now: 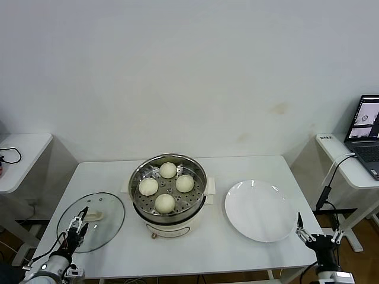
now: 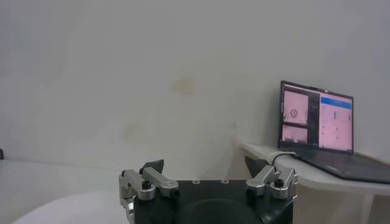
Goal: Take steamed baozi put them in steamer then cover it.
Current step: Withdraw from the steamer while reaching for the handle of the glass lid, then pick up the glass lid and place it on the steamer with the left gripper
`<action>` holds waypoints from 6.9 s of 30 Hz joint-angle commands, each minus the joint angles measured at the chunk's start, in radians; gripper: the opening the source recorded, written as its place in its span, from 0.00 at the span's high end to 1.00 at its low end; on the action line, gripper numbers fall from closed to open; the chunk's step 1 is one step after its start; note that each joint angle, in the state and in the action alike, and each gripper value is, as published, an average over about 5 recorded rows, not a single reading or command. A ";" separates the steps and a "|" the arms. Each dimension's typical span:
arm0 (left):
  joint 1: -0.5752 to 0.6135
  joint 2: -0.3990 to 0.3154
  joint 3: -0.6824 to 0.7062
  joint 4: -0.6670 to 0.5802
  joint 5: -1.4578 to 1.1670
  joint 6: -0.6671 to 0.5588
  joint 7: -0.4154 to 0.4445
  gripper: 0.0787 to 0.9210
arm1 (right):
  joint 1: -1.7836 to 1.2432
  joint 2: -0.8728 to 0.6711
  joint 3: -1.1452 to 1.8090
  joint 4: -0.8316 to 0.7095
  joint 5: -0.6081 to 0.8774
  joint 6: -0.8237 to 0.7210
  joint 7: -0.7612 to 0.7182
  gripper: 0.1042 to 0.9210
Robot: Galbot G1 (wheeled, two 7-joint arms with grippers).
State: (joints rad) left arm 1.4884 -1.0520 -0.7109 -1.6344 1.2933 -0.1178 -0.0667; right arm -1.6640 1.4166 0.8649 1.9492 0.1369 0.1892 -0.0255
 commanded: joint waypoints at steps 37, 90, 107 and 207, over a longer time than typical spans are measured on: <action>-0.266 0.008 0.086 0.259 -0.006 0.013 0.007 0.12 | -0.059 0.052 -0.018 0.013 -0.053 0.019 0.000 0.12; -0.011 -0.038 -0.157 -0.234 -0.200 0.133 0.033 0.92 | -0.045 0.016 -0.093 0.012 -0.086 0.018 -0.009 0.12; -0.094 0.055 0.030 -0.476 -0.332 0.300 0.212 0.92 | -0.034 0.027 -0.110 0.002 -0.160 0.034 -0.015 0.12; -0.205 -0.264 0.492 -0.524 0.068 0.375 0.307 0.31 | 0.002 0.076 -0.234 -0.093 -0.274 0.065 0.003 0.12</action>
State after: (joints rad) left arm 1.1382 -1.3688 -0.1881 -1.9726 1.4251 0.2813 0.2768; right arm -1.6602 1.4969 0.6319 1.8566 -0.1394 0.2536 -0.0231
